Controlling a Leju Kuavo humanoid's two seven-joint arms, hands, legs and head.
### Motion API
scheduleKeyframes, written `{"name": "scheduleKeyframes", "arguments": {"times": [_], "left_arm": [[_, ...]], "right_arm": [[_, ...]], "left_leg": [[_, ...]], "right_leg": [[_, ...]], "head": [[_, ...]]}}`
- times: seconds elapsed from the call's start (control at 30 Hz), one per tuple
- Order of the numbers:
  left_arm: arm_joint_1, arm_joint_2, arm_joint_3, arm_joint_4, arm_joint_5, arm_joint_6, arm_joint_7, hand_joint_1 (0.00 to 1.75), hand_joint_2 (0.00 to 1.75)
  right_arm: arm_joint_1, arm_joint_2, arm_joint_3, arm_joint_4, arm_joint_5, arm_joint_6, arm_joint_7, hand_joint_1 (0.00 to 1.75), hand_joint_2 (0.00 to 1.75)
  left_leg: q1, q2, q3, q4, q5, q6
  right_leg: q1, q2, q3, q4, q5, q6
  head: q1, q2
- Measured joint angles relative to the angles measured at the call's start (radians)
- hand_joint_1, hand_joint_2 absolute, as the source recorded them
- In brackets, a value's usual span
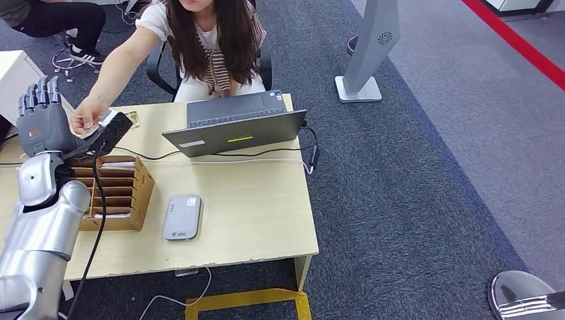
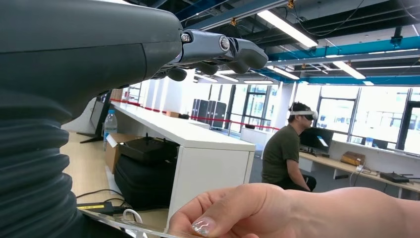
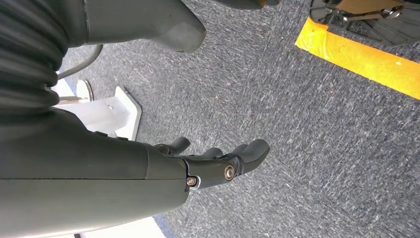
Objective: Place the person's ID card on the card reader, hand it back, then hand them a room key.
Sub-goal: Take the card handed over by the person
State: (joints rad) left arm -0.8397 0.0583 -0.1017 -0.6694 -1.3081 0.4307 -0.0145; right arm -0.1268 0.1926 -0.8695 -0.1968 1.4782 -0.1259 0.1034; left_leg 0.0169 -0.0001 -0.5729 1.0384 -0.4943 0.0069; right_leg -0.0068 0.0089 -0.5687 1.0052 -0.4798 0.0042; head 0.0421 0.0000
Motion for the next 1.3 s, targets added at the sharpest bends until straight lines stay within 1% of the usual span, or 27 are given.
{"name": "scheduleKeyframes", "arguments": {"times": [0.4, 0.43, 0.53, 0.57, 1.3], "left_arm": [[-0.018, 0.005, -0.012, 0.037, -0.001, 0.001, 0.000, 0.00, 1.75], [-0.018, 0.005, -0.012, 0.037, -0.001, 0.001, 0.000, 0.03, 1.75], [-0.018, 0.006, -0.013, 0.037, 0.000, 0.003, 0.000, 1.34, 1.75], [-0.018, 0.006, -0.013, 0.037, 0.001, 0.004, 0.000, 1.75, 1.75], [-0.004, 0.013, -0.013, 0.037, 0.031, 0.030, -0.011, 1.75, 1.75]], "right_arm": [[-0.001, -0.001, 0.008, 0.000, 0.000, 0.000, 0.000, 0.00, 1.75], [-0.001, -0.001, 0.009, 0.000, 0.000, 0.001, 0.000, 0.00, 1.75], [-0.001, -0.001, 0.011, 0.000, 0.000, 0.002, 0.000, 0.00, 1.75], [-0.001, -0.001, 0.011, 0.000, 0.000, 0.002, 0.000, 0.00, 1.75], [0.000, -0.001, 0.013, 0.000, 0.000, 0.002, 0.000, 0.00, 1.75]], "left_leg": [[0.000, 0.000, 0.000, 0.000, 0.000, 0.000], [0.000, 0.000, 0.000, 0.000, 0.000, 0.000], [0.000, 0.000, 0.000, 0.000, 0.000, 0.000], [0.000, 0.000, 0.000, 0.000, 0.000, 0.000], [0.000, 0.000, 0.000, 0.000, 0.000, 0.000]], "right_leg": [[0.000, 0.000, 0.000, 0.000, 0.000, 0.000], [0.000, 0.000, 0.000, 0.000, 0.000, 0.000], [0.000, 0.000, 0.000, 0.000, 0.000, 0.000], [0.000, 0.000, 0.000, 0.000, 0.000, 0.000], [0.000, 0.000, 0.000, 0.000, 0.000, 0.000]], "head": [[0.000, 0.000], [0.000, 0.000], [0.000, 0.000], [0.000, 0.000], [0.000, 0.000]]}}
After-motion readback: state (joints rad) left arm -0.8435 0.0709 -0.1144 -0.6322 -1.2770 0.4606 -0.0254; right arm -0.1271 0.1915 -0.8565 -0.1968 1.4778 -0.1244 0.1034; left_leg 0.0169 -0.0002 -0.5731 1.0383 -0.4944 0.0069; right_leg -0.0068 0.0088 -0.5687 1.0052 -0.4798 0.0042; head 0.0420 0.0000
